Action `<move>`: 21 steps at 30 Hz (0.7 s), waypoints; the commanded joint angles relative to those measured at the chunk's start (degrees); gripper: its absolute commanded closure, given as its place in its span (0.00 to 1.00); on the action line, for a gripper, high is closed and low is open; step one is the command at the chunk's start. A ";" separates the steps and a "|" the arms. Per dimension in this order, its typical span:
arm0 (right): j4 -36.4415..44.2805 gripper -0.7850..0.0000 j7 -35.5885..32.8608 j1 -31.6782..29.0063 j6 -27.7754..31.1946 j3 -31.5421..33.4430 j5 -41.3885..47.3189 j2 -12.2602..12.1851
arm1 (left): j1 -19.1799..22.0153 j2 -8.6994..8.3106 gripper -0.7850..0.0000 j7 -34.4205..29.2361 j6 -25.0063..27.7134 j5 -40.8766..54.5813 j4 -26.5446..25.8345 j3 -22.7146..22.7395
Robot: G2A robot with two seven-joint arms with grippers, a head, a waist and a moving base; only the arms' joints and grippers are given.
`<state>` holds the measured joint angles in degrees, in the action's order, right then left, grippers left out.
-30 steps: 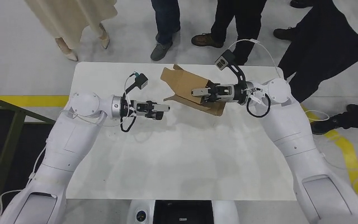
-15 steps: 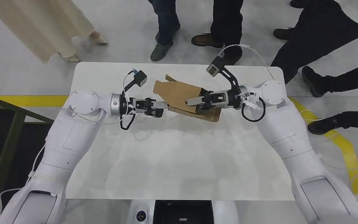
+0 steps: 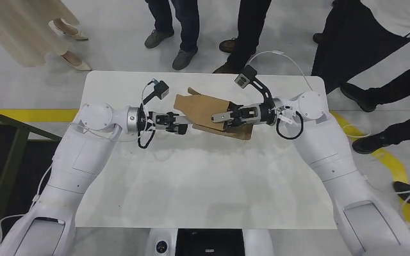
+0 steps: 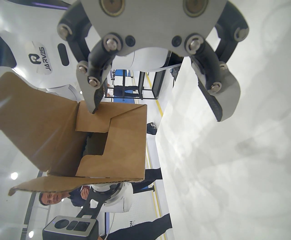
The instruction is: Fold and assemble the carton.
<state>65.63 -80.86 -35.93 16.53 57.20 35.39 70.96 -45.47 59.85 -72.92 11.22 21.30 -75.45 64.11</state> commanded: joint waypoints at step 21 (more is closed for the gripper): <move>0.28 1.00 -7.01 0.25 -2.71 -2.58 1.26 0.41 | 2.20 -0.08 0.00 4.26 -0.18 -0.70 2.20 0.85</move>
<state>65.93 -87.97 -35.76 13.73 54.72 36.62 71.32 -43.39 59.67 -68.31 11.04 20.47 -73.30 65.45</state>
